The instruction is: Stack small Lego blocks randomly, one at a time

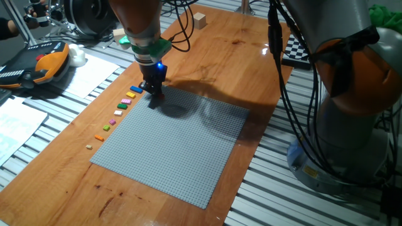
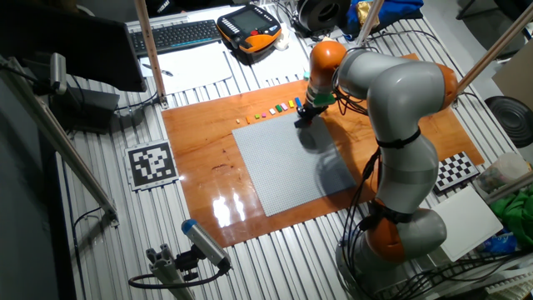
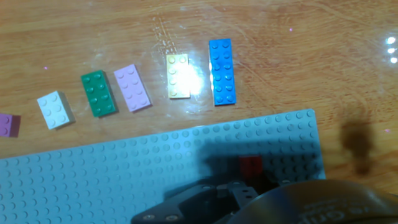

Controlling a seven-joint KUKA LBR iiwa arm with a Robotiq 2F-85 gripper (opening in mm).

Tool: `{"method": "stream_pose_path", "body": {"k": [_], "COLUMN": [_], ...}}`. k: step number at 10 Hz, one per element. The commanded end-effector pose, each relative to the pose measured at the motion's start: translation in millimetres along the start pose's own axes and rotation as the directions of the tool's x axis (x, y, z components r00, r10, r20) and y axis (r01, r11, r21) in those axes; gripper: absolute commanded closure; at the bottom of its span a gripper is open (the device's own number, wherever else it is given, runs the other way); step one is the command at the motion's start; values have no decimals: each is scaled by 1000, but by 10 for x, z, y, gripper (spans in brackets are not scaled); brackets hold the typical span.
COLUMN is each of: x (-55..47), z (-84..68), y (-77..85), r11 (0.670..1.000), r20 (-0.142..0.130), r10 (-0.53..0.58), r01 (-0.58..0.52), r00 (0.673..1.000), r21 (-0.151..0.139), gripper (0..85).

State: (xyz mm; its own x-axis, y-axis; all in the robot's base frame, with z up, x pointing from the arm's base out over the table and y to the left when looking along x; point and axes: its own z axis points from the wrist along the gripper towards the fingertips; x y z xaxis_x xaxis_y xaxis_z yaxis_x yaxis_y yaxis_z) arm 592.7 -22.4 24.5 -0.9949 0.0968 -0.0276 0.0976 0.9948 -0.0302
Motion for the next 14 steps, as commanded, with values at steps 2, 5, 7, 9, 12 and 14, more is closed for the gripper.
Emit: {"method": "stream_pose_path", "body": {"k": [2, 5, 7, 9, 12, 14], "x": [-32, -26, -21, -17, -7, -7], "z": [-56, -117, -64, -41, -38, -41], "y": [7, 7, 9, 13, 8, 4], "r11": [1000, 1000, 1000, 1000, 1000, 1000], "r20": [10, 4, 23, 29, 36, 31], "r10": [7, 13, 15, 12, 3, -17], "r01": [-7, -14, -15, -12, -3, 17], "r00": [1000, 1000, 1000, 999, 999, 999], "r21": [6, 7, -2, -4, -4, 1], "gripper": [510, 510, 510, 510, 680, 850]}}
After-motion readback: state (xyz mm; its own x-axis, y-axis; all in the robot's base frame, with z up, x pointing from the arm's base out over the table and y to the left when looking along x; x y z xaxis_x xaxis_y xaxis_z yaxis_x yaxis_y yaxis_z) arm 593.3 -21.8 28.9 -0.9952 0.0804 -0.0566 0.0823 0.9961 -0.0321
